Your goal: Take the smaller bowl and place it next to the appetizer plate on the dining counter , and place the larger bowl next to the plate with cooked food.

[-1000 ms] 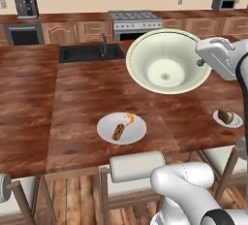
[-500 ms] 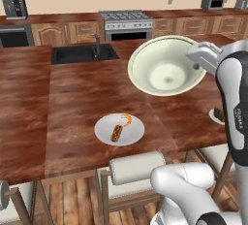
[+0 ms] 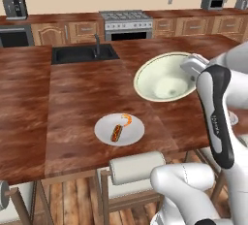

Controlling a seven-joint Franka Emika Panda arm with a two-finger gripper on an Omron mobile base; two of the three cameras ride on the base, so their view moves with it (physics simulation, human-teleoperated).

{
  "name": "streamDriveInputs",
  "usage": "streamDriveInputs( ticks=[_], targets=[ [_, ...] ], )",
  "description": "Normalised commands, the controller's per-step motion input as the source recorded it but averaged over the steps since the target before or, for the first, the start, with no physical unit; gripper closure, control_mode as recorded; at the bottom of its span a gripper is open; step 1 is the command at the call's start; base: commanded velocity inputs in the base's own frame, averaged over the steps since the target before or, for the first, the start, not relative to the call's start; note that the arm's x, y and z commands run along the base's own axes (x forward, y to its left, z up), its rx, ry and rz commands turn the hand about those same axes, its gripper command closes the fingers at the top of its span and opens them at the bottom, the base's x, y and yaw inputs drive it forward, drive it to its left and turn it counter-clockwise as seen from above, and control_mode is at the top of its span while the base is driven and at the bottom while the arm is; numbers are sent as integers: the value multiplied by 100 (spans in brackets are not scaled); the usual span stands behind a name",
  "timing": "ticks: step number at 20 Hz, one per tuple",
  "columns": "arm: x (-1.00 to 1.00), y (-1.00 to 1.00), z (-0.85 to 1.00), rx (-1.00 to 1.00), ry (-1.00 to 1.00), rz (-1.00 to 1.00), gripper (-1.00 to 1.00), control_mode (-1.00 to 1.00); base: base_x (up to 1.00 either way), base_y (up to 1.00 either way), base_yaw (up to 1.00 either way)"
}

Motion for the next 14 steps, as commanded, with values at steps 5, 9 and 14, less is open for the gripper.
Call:
streamDriveInputs(
  ticks=[5, 9, 14],
  targets=[
    [-1, -25, -5, 25, 2, -1, 100, -100, 0, 0, 0],
    [0, -44, -8, 29, 2, 0, 100, -100, 0, 0, 0],
    [17, -28, -4, 17, 23, 0, 100, -100, 0, 0, 0]
  ],
)
